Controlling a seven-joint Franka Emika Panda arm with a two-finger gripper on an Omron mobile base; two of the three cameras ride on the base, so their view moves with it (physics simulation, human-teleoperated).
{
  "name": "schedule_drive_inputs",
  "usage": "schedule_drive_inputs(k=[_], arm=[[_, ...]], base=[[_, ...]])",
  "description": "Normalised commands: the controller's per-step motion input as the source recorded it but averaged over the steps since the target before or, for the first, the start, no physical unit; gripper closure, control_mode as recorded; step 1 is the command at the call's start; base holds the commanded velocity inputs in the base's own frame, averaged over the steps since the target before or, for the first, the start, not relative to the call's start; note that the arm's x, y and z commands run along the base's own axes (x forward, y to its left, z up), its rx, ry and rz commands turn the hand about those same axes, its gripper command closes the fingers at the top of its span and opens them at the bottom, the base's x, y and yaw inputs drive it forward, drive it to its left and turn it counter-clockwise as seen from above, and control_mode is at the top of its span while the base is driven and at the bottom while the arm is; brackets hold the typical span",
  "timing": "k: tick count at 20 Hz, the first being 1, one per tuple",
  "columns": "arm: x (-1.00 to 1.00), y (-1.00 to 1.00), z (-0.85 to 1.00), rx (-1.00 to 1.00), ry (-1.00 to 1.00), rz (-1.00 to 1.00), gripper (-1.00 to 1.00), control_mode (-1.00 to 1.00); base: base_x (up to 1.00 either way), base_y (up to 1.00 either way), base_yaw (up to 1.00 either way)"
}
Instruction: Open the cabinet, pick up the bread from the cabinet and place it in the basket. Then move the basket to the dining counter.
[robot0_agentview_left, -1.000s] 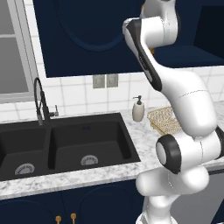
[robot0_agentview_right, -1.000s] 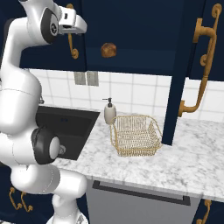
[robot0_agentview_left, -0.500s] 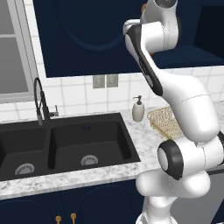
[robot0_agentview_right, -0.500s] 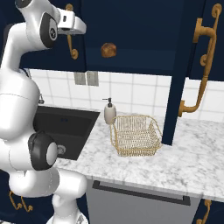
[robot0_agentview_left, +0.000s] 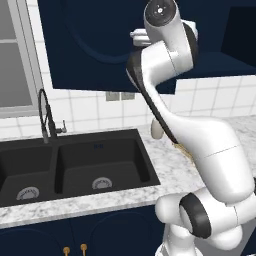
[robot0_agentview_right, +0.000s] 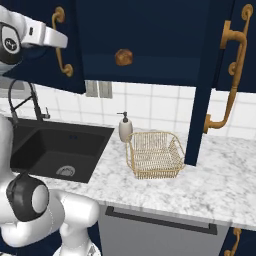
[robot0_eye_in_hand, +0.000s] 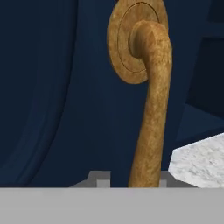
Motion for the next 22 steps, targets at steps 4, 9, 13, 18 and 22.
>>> schedule_drive_inputs(k=[4, 9, 13, 18, 22], arm=[[-1.0, 1.0, 0.17, -0.14, 0.0, -0.01, 1.0, -1.0], [-1.0, 1.0, 0.1, -0.11, -0.01, -0.02, 1.0, -1.0], [-1.0, 1.0, 0.02, -0.08, 0.0, -0.02, 1.0, -1.0], [-0.8, 0.91, 0.0, -0.11, 0.0, -0.08, 1.0, -1.0], [-0.27, 0.49, 0.0, -0.02, 0.02, -0.03, -1.0, -1.0]], base=[[0.0, 0.0, 0.0], [0.0, 0.0, 0.0], [0.0, 0.0, 0.0], [0.0, 0.0, 0.0], [0.0, 0.0, 0.0]])
